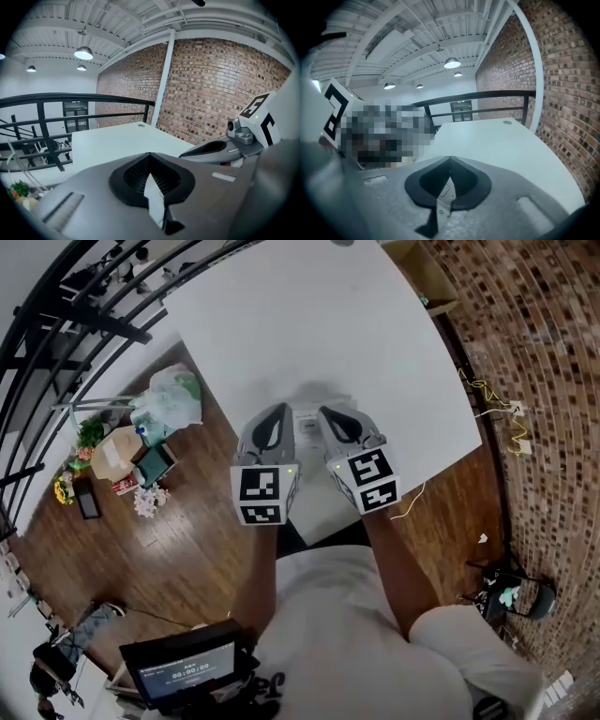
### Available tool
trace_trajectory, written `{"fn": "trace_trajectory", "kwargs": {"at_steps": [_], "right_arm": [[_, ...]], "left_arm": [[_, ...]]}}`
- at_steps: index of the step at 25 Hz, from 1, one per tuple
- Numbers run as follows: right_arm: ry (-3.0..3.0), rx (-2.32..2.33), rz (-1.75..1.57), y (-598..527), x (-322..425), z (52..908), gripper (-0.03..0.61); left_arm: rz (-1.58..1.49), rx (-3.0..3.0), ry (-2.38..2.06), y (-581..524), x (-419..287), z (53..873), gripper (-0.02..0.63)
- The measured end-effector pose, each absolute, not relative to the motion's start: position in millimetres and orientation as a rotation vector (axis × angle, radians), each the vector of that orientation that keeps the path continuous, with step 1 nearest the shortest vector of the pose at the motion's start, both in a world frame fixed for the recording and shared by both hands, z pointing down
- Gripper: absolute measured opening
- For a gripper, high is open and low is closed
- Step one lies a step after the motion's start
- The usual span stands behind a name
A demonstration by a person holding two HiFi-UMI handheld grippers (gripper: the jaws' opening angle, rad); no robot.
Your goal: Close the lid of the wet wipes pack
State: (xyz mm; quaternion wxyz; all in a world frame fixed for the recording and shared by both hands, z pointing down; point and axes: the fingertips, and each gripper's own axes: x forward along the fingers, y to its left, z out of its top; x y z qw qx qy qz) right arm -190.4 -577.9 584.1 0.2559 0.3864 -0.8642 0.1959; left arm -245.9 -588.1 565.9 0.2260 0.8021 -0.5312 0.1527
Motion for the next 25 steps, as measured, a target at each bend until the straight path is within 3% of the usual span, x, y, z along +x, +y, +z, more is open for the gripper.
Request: {"fn": "trace_trajectory", "kwargs": {"at_steps": [25], "right_arm": [[-2.230, 0.887, 0.532, -526, -196, 640, -0.009]], "left_arm": [[0.439, 2.116, -1.429, -574, -244, 602, 0.015]]}}
